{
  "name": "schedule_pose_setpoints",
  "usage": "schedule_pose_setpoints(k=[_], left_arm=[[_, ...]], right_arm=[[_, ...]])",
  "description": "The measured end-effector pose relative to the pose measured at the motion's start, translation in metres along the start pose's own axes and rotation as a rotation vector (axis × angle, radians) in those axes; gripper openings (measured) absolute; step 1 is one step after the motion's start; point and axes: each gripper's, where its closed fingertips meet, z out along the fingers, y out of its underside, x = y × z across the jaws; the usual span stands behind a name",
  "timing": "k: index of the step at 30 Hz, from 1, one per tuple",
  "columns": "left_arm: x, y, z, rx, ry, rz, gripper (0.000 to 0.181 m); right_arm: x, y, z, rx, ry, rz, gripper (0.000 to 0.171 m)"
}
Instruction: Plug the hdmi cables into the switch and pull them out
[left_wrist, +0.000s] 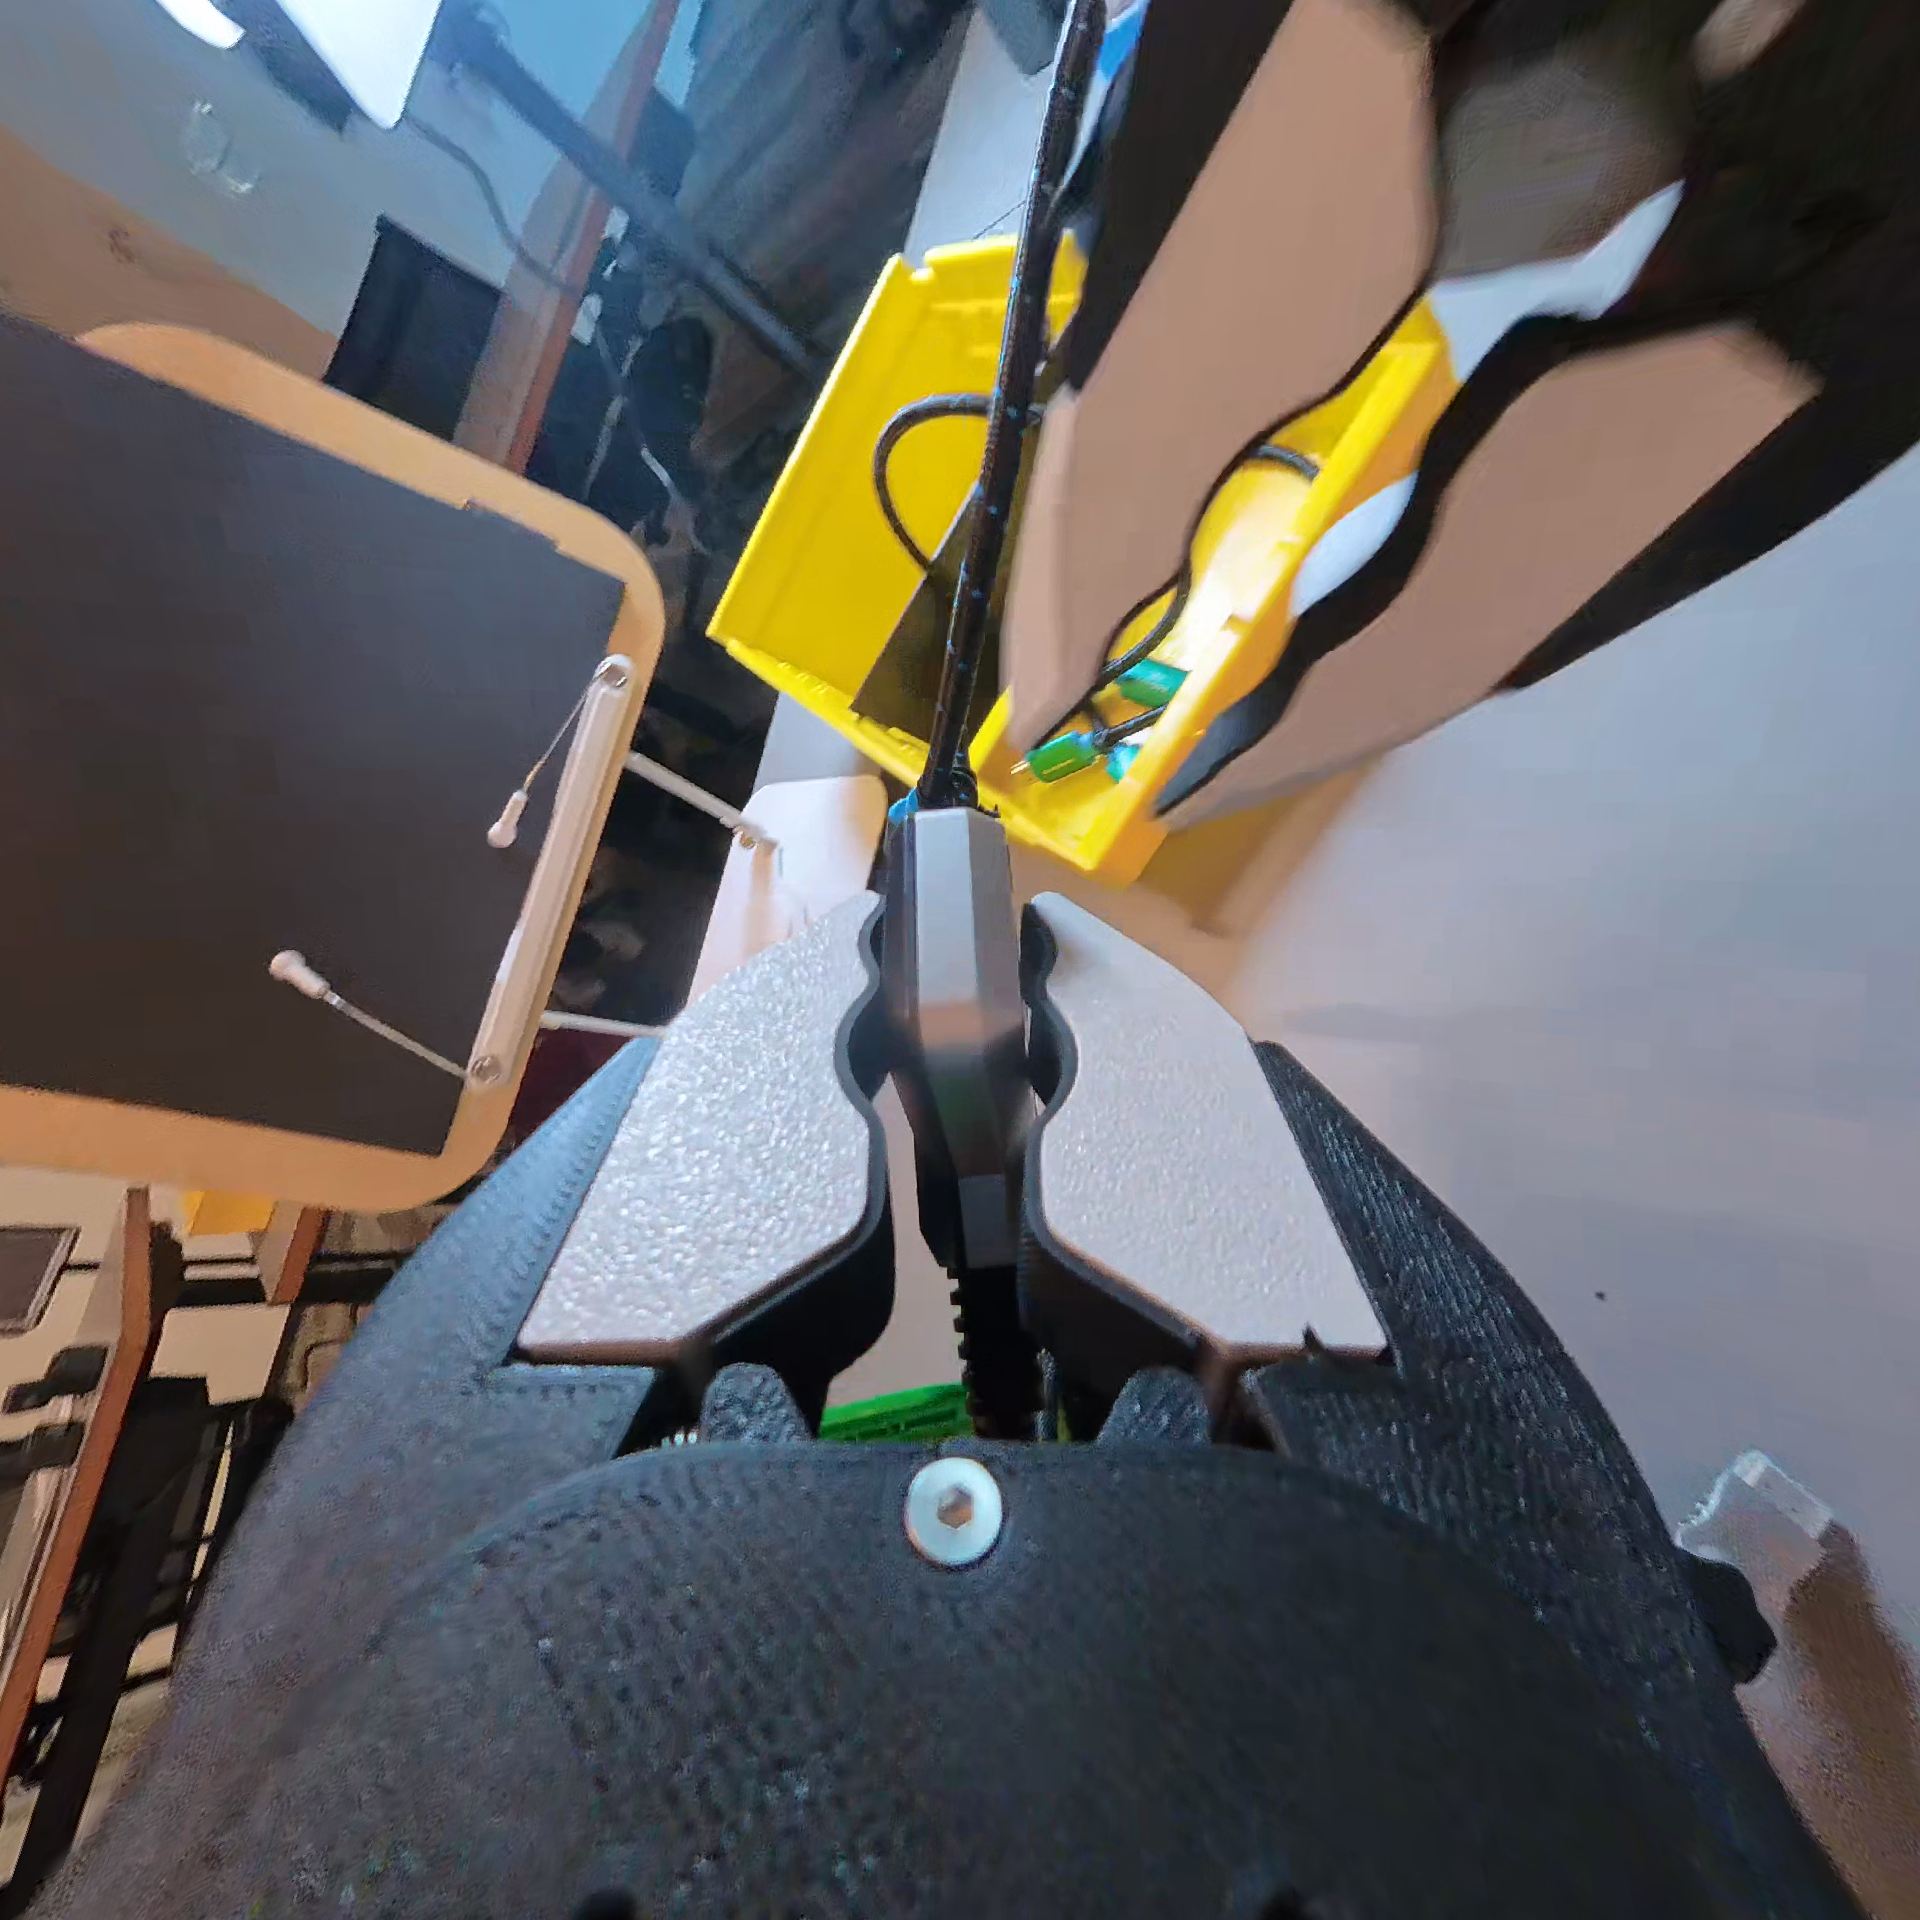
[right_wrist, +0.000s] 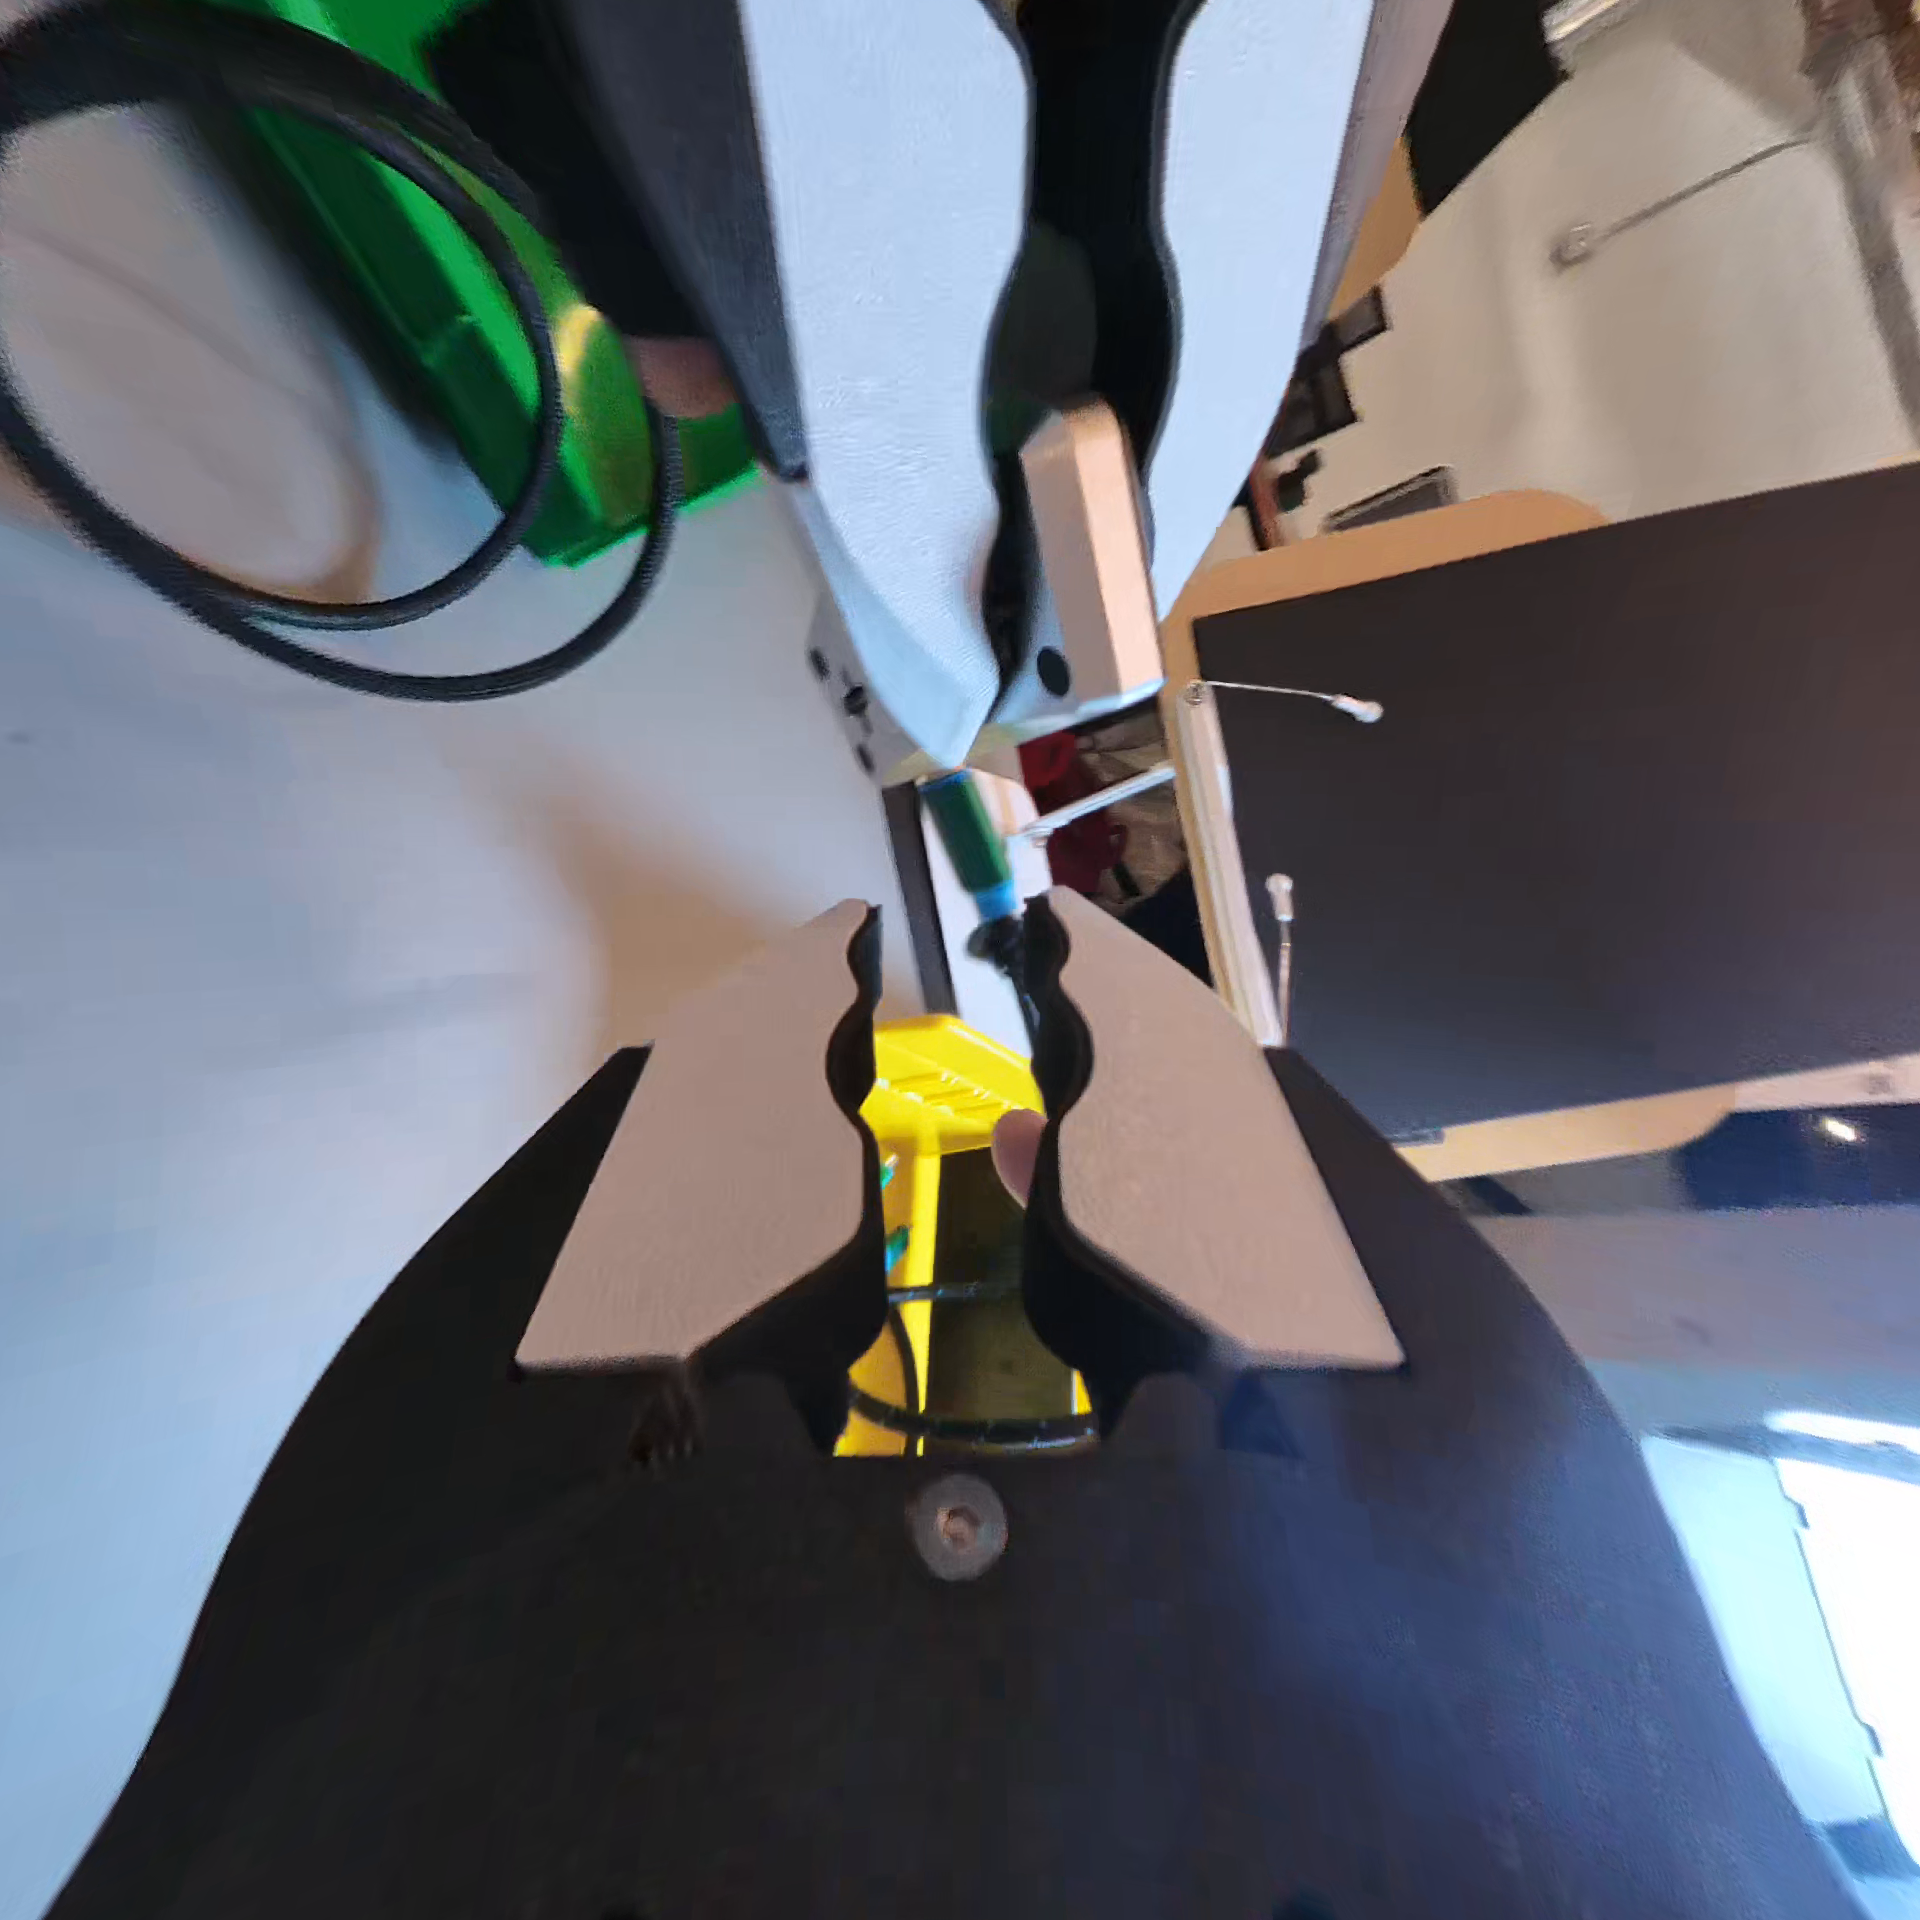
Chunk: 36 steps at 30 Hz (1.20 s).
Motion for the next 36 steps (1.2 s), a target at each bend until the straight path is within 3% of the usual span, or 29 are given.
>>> schedule_pose_setpoints(k=[1, 3, 6, 10, 14, 17, 21, 27, 36], left_arm=[[0.005, -0.003, 0.0, 0.006, 0.02, 0.013, 0.023], [0.013, -0.008, -0.001, 0.017, 0.055, 0.03, 0.022], [0.029, -0.017, -0.003, 0.067, 0.125, 0.085, 0.022], [0.04, -0.019, -0.003, 0.079, 0.163, 0.137, 0.023], [0.038, -0.019, -0.003, 0.114, 0.179, 0.101, 0.024], [0.04, 0.003, 0.004, -0.009, 0.178, 0.148, 0.031], [0.043, 0.006, 0.015, -0.051, 0.162, 0.172, 0.025], [0.034, 0.021, 0.035, -0.138, 0.127, 0.047, 0.024], [0.044, 0.008, 0.04, -0.112, 0.135, 0.061, 0.023]], right_arm=[[0.003, 0.002, 0.005, -0.01, 0.042, -0.011, 0.026], [0.005, 0.011, 0.01, -0.052, 0.088, -0.062, 0.028], [-0.014, 0.019, 0.016, -0.075, 0.003, -0.1, 0.032], [-0.021, 0.019, 0.015, -0.063, -0.035, -0.143, 0.016], [-0.024, 0.022, 0.008, -0.067, -0.109, -0.115, 0.015], [-0.025, 0.023, 0.005, -0.068, -0.142, -0.096, 0.015], [-0.023, 0.035, 0.006, -0.119, -0.141, -0.119, 0.014], [-0.01, 0.051, -0.001, -0.171, -0.145, -0.137, 0.014], [-0.013, 0.058, -0.014, -0.187, -0.231, -0.076, 0.012]])
